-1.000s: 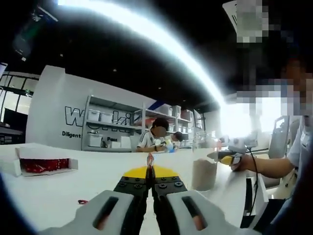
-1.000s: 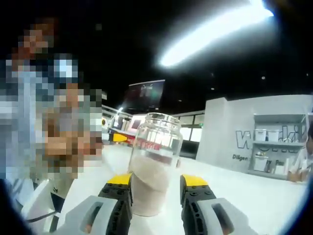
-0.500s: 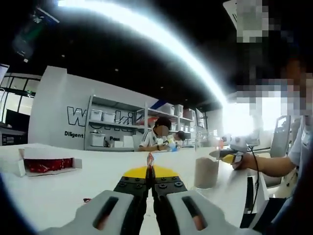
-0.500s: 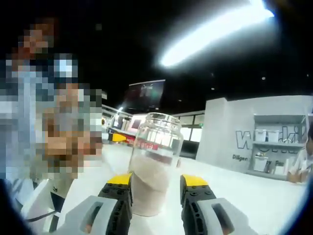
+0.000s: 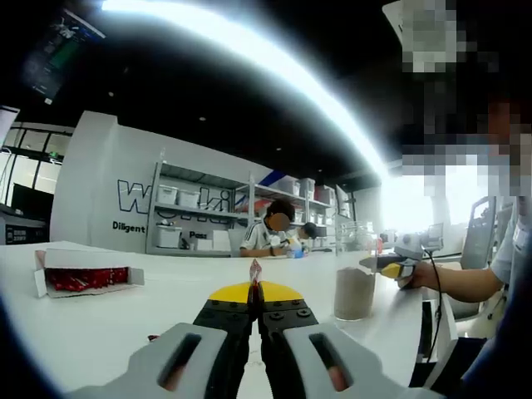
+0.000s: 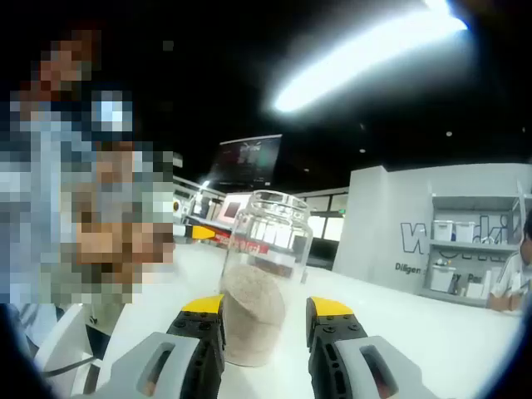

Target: Tear open the coffee pouch, take out the coffee, and pour the coffee from the pouch into the cup

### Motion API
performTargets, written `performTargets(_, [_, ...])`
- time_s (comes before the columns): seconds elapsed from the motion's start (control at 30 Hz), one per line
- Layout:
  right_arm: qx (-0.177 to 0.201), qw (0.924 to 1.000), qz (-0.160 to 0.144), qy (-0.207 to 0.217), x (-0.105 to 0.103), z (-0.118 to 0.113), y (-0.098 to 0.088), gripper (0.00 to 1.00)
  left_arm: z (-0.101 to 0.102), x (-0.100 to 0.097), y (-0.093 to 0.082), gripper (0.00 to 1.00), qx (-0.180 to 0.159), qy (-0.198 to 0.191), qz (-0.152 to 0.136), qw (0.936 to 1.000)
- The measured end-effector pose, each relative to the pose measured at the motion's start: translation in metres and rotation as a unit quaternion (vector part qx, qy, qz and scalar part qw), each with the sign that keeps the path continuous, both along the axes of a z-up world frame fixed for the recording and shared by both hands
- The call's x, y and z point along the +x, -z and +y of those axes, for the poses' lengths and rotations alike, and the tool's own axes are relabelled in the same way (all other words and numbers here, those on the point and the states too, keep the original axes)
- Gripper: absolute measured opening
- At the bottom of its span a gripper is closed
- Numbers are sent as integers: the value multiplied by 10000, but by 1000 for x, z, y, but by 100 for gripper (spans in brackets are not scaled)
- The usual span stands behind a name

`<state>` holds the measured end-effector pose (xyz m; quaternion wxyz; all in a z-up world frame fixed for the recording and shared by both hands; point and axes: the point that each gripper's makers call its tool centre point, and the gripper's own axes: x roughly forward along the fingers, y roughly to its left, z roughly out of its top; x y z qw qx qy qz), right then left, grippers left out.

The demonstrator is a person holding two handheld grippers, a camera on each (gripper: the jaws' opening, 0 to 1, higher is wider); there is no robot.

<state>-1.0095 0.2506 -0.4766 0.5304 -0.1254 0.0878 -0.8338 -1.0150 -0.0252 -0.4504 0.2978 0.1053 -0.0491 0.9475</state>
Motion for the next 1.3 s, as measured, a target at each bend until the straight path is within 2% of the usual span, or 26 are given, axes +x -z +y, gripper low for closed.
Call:
performTargets(0.77, [4, 10000, 1, 5, -1, 0, 0, 39, -14, -5, 3, 5, -35, -120, -76, 9999])
performTargets(1.03, [2, 10000, 2, 4, -1, 0, -1, 39, -15, -6, 6, 5, -207, -177, -80, 9996])
performTargets(1.3, [4, 10000, -4, 8, -1, 0, 0, 39, -15, -5, 7, 5, -233, -200, -92, 9995])
